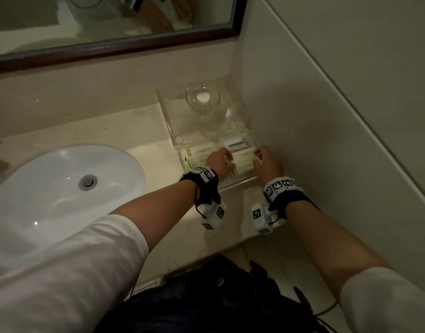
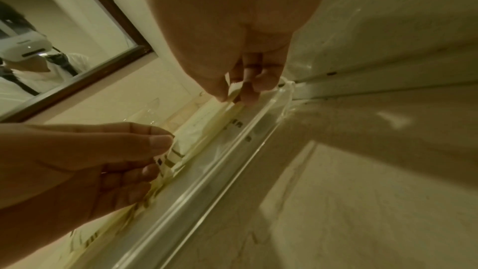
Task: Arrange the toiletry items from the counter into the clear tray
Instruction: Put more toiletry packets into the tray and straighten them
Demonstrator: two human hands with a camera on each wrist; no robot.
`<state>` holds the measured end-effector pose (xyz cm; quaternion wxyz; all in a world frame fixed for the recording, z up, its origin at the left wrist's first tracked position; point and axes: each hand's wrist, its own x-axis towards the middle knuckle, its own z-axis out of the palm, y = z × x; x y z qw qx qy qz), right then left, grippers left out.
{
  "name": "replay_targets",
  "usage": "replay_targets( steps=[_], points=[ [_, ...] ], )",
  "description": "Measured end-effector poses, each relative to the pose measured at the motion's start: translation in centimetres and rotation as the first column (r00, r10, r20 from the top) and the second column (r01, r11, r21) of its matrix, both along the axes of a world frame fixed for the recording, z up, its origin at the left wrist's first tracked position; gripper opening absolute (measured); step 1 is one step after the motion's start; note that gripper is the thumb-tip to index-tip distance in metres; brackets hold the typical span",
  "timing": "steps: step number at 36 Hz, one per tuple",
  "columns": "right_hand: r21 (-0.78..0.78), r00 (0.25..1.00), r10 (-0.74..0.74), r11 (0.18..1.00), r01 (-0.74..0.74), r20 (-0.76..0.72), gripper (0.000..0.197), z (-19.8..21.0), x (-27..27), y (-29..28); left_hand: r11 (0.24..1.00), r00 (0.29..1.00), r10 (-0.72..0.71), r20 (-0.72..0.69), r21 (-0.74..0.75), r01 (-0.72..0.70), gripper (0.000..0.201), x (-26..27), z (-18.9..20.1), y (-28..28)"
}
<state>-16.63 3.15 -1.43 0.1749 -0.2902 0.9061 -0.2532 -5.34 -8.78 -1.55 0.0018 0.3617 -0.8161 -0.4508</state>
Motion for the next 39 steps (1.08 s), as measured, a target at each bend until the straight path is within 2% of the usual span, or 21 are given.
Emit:
replay_targets(
  steps=[8,14,19,21,23,26,32,36,39],
  points=[
    [0.132,0.992,0.097,0.987,-0.086,-0.076,0.027,-0.8,0.1,0.5,0.992,0.993,-0.094,0.073,-0.078,0.100,0.035,-0.1,-0.7,0.5],
    [0.230,0.982,0.114,0.970,-0.076,-0.154,0.029,-1.1,0.4,0.7,0.968,0.982,-0.154,0.111,-0.180,0.172,0.039,0.0,-1.1,0.9],
    [0.188,0.947,0.150,0.977,-0.098,-0.285,0.024,-1.0,0.4,1.0,0.913,0.980,-0.143,0.138,-0.363,0.184,0.045,0.2,-1.1,1.1],
    [0.145,0.926,0.197,0.977,-0.158,-0.323,0.028,-1.1,0.1,0.8,0.899,0.971,-0.192,0.143,-0.370,0.232,0.045,0.1,-0.8,1.1],
    [0.098,0.912,0.282,0.959,-0.264,-0.300,0.036,-1.2,-0.2,0.7,0.890,0.954,-0.251,0.163,-0.349,0.294,0.045,-0.2,-0.4,1.2],
    [0.149,0.872,0.429,0.903,-0.403,-0.236,0.044,-1.3,-0.4,0.7,0.888,0.940,-0.299,0.163,-0.314,0.336,0.047,-0.4,0.1,1.3],
    [0.199,0.890,0.425,0.898,-0.392,-0.165,0.047,-2.0,-0.5,1.2,0.872,0.921,-0.348,0.174,-0.300,0.386,0.046,-0.6,0.4,1.3],
    [0.135,0.881,0.428,0.903,-0.408,-0.200,0.048,-2.7,-0.3,1.5,0.855,0.910,-0.382,0.163,-0.311,0.415,0.046,-0.4,0.3,1.4],
    [0.145,0.876,0.437,0.899,-0.414,-0.205,0.050,-3.1,-0.3,1.8,0.841,0.904,-0.395,0.166,-0.329,0.428,0.047,-0.2,0.2,1.5]
  ],
)
